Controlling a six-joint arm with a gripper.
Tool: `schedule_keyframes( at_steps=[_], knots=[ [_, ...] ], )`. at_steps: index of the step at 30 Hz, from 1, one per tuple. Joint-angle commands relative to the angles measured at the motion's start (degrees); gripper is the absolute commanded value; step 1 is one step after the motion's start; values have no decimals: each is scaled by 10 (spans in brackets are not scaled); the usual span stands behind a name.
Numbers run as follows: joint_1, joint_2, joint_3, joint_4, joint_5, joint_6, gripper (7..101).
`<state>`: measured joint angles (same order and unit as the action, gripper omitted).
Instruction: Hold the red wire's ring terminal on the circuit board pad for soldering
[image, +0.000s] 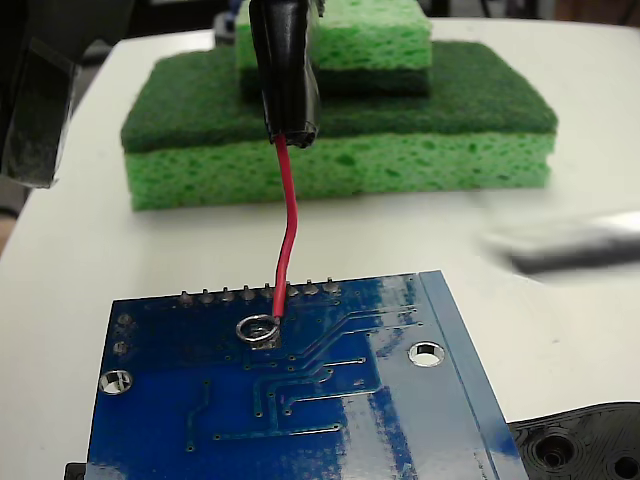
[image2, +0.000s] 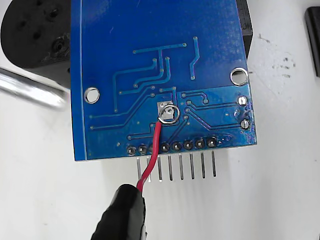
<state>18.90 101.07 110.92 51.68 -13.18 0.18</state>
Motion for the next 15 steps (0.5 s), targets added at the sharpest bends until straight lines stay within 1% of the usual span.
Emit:
schedule_keyframes(
  at_steps=[1,10,15],
  knots=[
    [-1,5,-3,0,1,0,1003],
    [-5,76,33,8,10,7,1003],
    [-31,165,100,0,33,25,1003]
  ],
)
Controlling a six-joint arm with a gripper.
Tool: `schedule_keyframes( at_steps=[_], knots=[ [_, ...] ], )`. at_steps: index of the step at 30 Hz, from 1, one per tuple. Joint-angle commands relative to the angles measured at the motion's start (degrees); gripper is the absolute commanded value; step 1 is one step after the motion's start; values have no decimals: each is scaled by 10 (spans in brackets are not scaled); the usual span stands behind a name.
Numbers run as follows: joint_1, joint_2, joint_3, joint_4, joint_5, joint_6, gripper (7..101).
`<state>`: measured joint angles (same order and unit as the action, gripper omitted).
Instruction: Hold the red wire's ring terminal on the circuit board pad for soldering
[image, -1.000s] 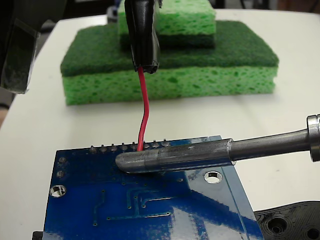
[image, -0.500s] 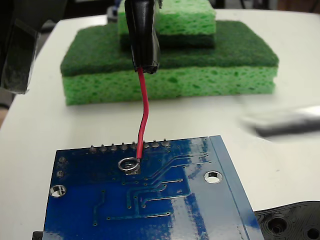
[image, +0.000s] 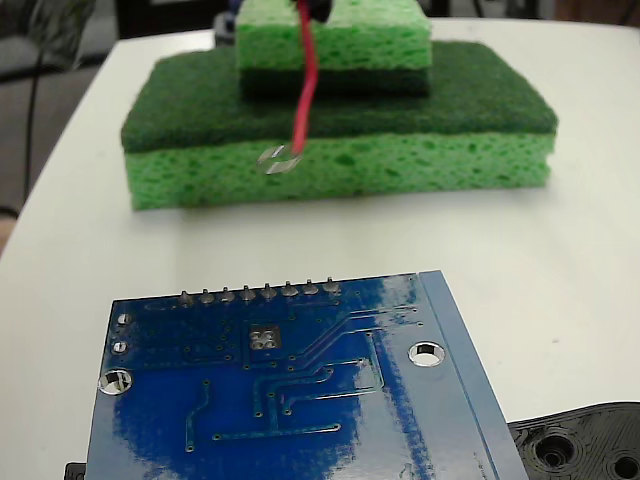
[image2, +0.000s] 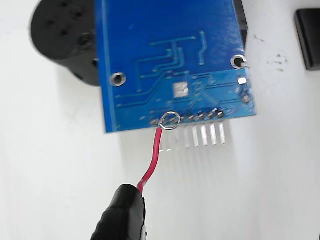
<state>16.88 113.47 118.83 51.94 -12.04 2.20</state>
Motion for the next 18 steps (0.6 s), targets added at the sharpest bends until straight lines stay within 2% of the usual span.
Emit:
schedule_keyframes(
  at_steps=[1,6,13,18],
  knots=[
    [-17,63,40,-8,25,11,1003],
    [-37,166,169,-75,21,40,1003],
    [-76,292,279,-83,42,38,1003],
    [-78,438,396,-98,35,17,1003]
  ],
)
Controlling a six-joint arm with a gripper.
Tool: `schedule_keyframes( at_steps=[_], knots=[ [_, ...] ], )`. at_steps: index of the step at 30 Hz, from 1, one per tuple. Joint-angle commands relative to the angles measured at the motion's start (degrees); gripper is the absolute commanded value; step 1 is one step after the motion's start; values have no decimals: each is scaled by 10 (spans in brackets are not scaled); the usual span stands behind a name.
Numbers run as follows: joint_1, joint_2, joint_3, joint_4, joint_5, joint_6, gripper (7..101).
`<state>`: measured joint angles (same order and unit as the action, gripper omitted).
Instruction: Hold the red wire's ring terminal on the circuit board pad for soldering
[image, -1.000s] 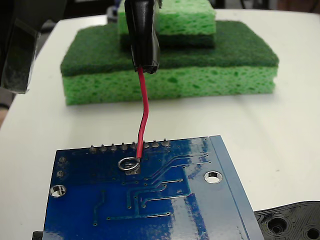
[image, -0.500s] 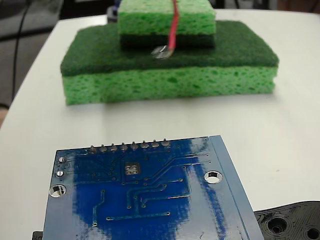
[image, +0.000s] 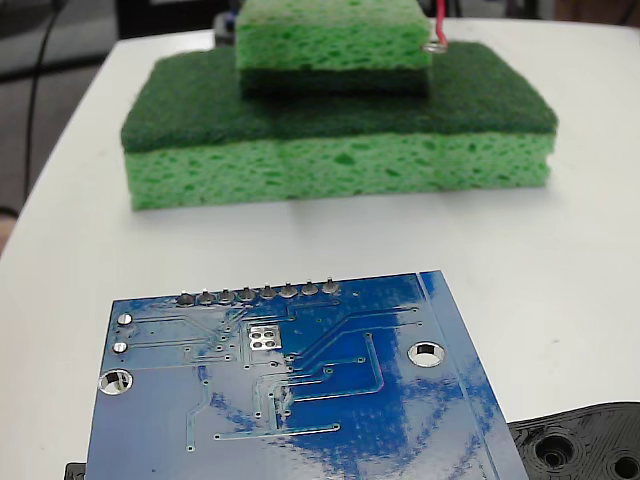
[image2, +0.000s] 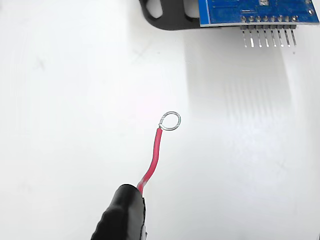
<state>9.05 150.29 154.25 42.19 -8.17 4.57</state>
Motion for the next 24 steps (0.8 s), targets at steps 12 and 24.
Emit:
schedule_keyframes(
  at_steps=[12,24],
  knots=[
    [-4,206,134,9,-10,-33,1003],
    [-40,246,170,22,30,-34,1003]
  ],
)
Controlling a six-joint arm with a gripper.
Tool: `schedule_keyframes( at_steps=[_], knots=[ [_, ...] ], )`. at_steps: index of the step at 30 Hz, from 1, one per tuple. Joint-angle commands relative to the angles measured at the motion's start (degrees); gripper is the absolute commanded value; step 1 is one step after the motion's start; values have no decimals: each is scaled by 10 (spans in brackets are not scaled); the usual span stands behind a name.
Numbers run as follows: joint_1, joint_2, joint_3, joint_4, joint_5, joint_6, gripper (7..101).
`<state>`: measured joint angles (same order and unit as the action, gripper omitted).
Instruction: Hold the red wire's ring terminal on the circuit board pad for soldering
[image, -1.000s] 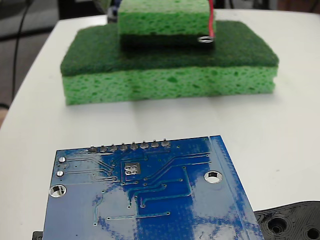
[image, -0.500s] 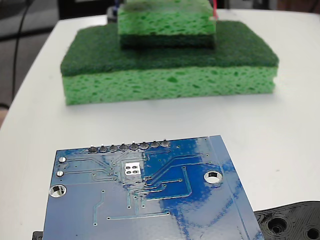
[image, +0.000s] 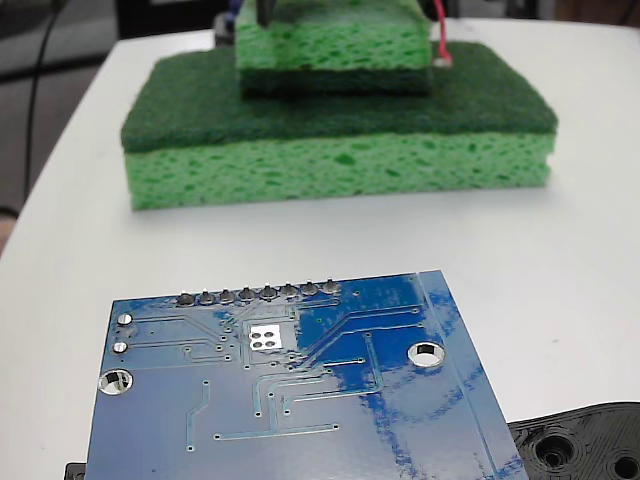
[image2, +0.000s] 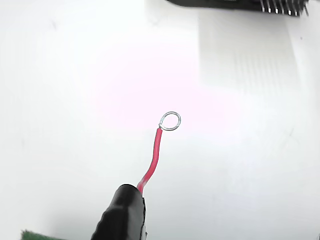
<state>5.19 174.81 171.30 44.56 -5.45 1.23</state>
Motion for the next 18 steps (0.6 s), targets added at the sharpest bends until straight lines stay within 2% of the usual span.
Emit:
schedule_keyframes(
  at_steps=[1,18],
  knots=[
    [-5,2,1,-2,5,-1,1003],
    [-11,2,3,-3,16,4,1003]
  ],
)
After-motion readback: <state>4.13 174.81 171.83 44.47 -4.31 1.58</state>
